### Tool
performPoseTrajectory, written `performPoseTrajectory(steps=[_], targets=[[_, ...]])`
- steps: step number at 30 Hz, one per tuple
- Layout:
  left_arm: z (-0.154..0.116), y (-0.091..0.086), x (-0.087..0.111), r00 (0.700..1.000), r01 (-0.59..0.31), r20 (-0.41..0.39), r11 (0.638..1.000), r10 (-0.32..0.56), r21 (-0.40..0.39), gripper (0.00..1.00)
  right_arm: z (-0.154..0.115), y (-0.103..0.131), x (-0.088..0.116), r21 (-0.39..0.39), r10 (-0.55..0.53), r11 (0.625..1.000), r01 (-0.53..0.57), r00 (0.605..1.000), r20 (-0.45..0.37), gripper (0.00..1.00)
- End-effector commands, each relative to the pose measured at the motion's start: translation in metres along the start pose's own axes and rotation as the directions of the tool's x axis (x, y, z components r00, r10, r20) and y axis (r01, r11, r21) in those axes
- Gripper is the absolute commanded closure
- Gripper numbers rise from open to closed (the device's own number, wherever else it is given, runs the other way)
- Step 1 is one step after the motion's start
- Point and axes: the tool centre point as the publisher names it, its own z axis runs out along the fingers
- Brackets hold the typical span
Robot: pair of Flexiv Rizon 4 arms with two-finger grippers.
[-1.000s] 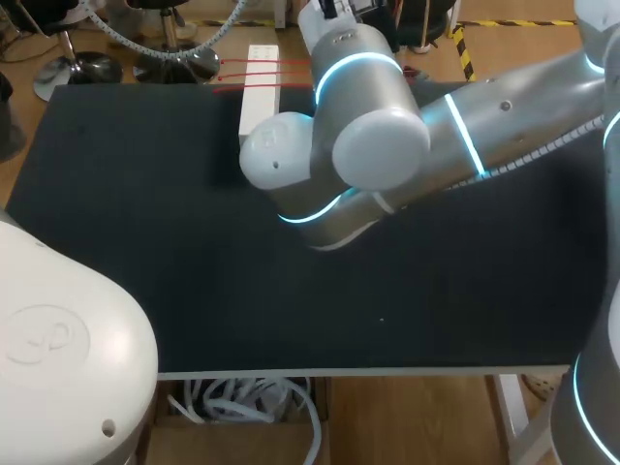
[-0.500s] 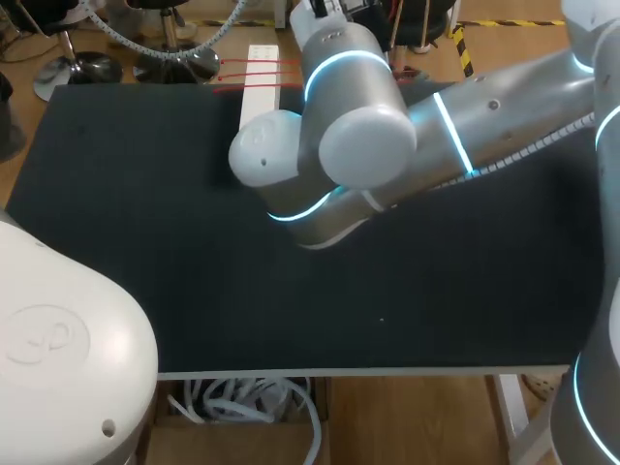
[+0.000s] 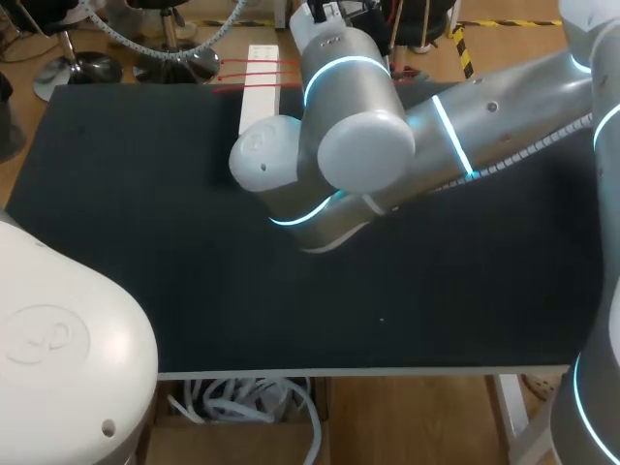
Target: Grab the tape and strap the tape.
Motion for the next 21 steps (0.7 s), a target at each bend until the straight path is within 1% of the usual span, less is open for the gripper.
performPoseTrajectory(steps=[1,11,21], targets=[[-0.0006,-0.0007,-0.0002,1.0,0.001,0.0,1.0,-0.001,-0.004,1.0,0.0006,0.0,-0.0044,0.003,-0.008,1.0,0.008,1.0,-0.015,1.0],[-0.0006,-0.0007,-0.0002,1.0,0.001,0.0,1.0,-0.001,-0.004,1.0,0.0026,0.0005,-0.0059,0.007,-0.016,1.0,0.016,1.0,-0.025,1.0],[-0.0006,-0.0007,-0.0002,1.0,0.001,0.0,1.0,-0.001,-0.004,1.0,-0.0032,0.002,-0.0042,-0.003,-0.021,1.0,0.021,0.999,-0.029,1.0]])
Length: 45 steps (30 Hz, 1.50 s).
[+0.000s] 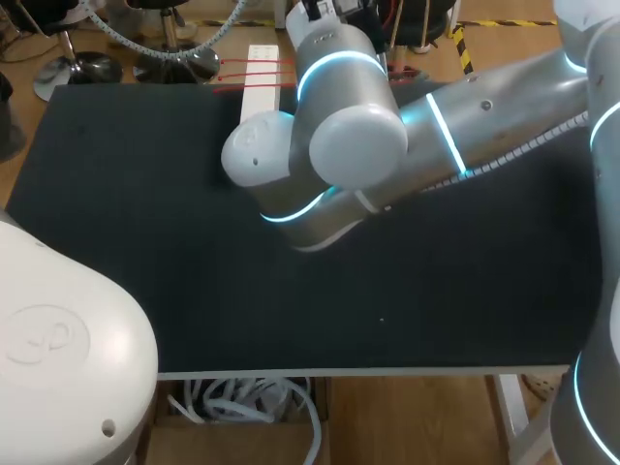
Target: Grab the tape and strap the tape.
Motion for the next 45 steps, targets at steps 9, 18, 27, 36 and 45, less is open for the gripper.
performPoseTrajectory(steps=[9,18,27,36,45], targets=[[-0.001,-0.001,0.0,1.0,0.001,0.0,1.0,-0.001,-0.004,1.0,-0.004,0.004,-0.003,-0.003,-0.015,1.0,0.015,1.0,-0.021,1.0],[-0.001,-0.001,0.0,1.0,0.001,0.0,1.0,-0.001,-0.004,1.0,-0.007,0.013,-0.006,0.0,-0.016,1.0,0.016,0.999,-0.033,1.0],[-0.001,-0.001,0.0,1.0,0.001,0.0,1.0,-0.001,-0.004,1.0,-0.006,0.021,-0.007,0.004,-0.022,1.0,0.022,0.999,-0.041,1.0],[-0.001,-0.001,0.0,1.0,0.001,0.0,1.0,-0.001,-0.004,1.0,-0.006,0.027,-0.007,-0.008,-0.021,1.0,0.021,0.998,-0.05,1.0],[-0.001,-0.001,0.0,1.0,0.001,0.0,1.0,-0.001,-0.004,1.0,-0.007,0.036,-0.006,-0.026,-0.027,0.999,0.026,0.998,-0.057,1.0]])
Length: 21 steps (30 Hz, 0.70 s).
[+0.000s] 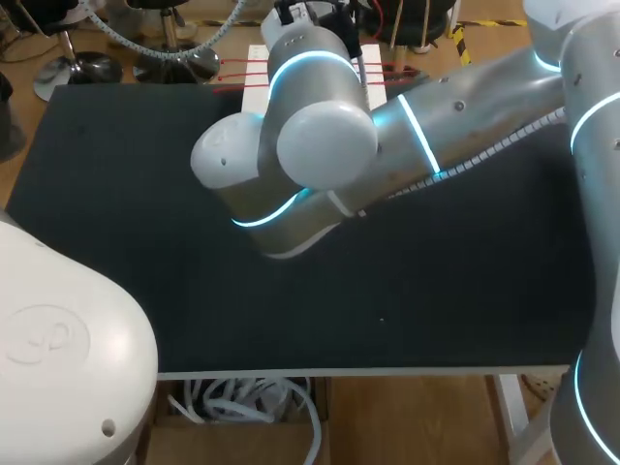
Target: Grab the tape and strap the tape.
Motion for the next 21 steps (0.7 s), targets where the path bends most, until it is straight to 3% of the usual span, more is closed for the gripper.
performPoseTrajectory(steps=[1,21], targets=[[-0.0003,-0.0015,-0.0002,1.0,0.001,0.0,1.0,-0.001,-0.003,1.0,-0.0018,0.0024,-0.004,-0.009,-0.004,1.0,0.004,1.0,-0.012,1.0],[-0.0003,-0.0015,-0.0002,1.0,0.001,0.0,1.0,-0.001,-0.003,1.0,0.0008,0.0088,-0.0073,-0.018,-0.012,1.0,0.012,1.0,-0.019,1.0]])
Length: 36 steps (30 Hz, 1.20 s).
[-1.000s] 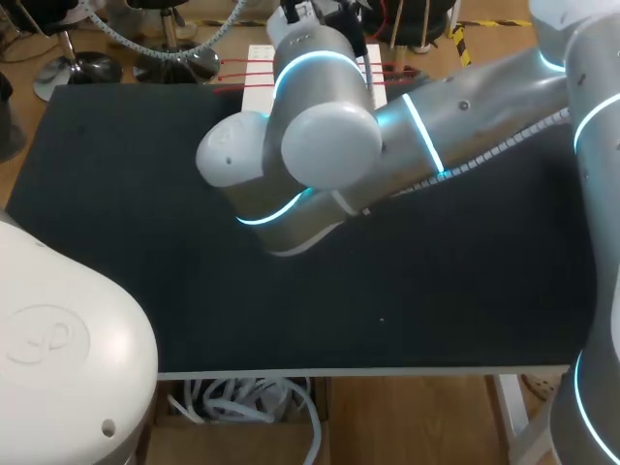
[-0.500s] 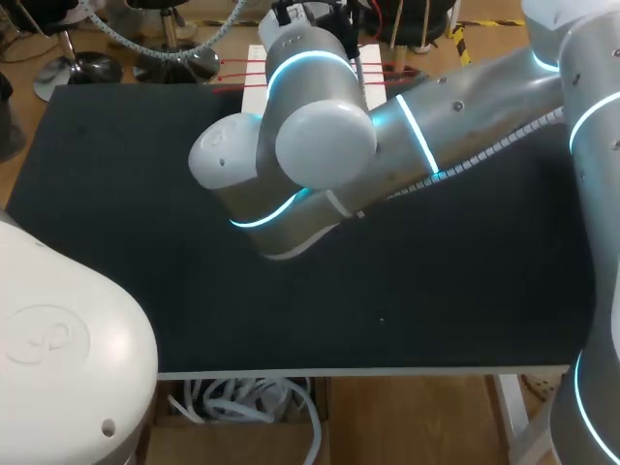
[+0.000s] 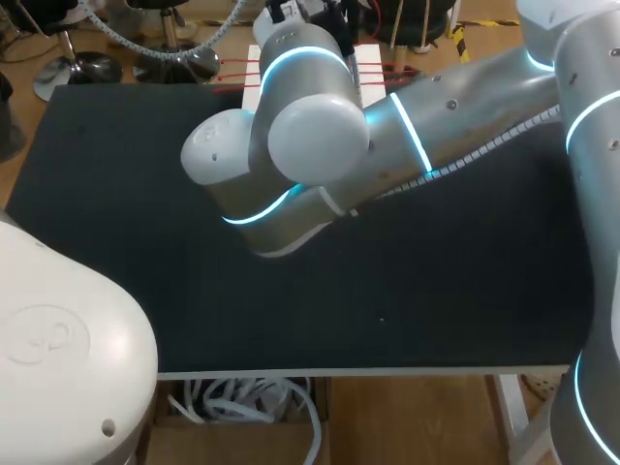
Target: Grab the tape and strap the tape.
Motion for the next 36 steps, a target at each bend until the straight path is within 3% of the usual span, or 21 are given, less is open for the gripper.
performPoseTrajectory(steps=[1,5,7,12,19,21,24,29,33,36], targets=[[0.0,-0.002,0.0,1.0,0.0,-0.001,1.0,0.0,-0.003,1.0,-0.001,-0.001,-0.004,-0.009,-0.003,1.0,0.003,1.0,-0.005,1.0],[0.0,-0.002,0.0,1.0,0.0,-0.001,1.0,0.0,-0.003,1.0,-0.002,-0.007,-0.004,-0.016,0.002,1.0,-0.002,1.0,-0.001,1.0],[0.0,-0.002,0.0,1.0,0.0,-0.001,1.0,0.0,-0.003,1.0,-0.002,-0.011,-0.004,-0.019,0.003,1.0,-0.003,1.0,0.001,0.85],[0.0,-0.002,0.0,1.0,0.0,-0.001,1.0,0.0,-0.003,1.0,-0.002,-0.019,-0.001,-0.021,0.002,1.0,-0.002,1.0,0.003,0.69],[0.0,-0.002,0.0,1.0,0.0,-0.001,1.0,0.0,-0.003,1.0,-0.008,-0.031,0.0,-0.03,0.004,1.0,-0.004,1.0,0.001,0.76],[0.0,-0.002,0.0,1.0,0.0,-0.001,1.0,0.0,-0.003,1.0,-0.011,-0.034,0.0,-0.038,0.007,0.999,-0.007,1.0,0.0,0.84],[0.0,-0.002,0.0,1.0,0.0,-0.001,1.0,0.0,-0.003,1.0,-0.018,-0.038,0.0,-0.051,0.012,0.999,-0.012,1.0,0.003,0.85],[0.0,-0.002,0.0,1.0,0.0,-0.001,1.0,0.0,-0.003,1.0,-0.03,-0.047,-0.001,-0.074,0.024,0.997,-0.023,1.0,0.007,0.75],[0.0,-0.002,0.0,1.0,0.0,-0.001,1.0,0.0,-0.003,1.0,-0.039,-0.06,-0.003,-0.091,0.032,0.995,-0.031,0.999,0.008,0.75],[0.0,-0.002,0.0,1.0,0.0,-0.001,1.0,0.0,-0.003,1.0,-0.037,-0.074,-0.006,-0.095,0.041,0.995,-0.041,0.999,0.006,0.69]])
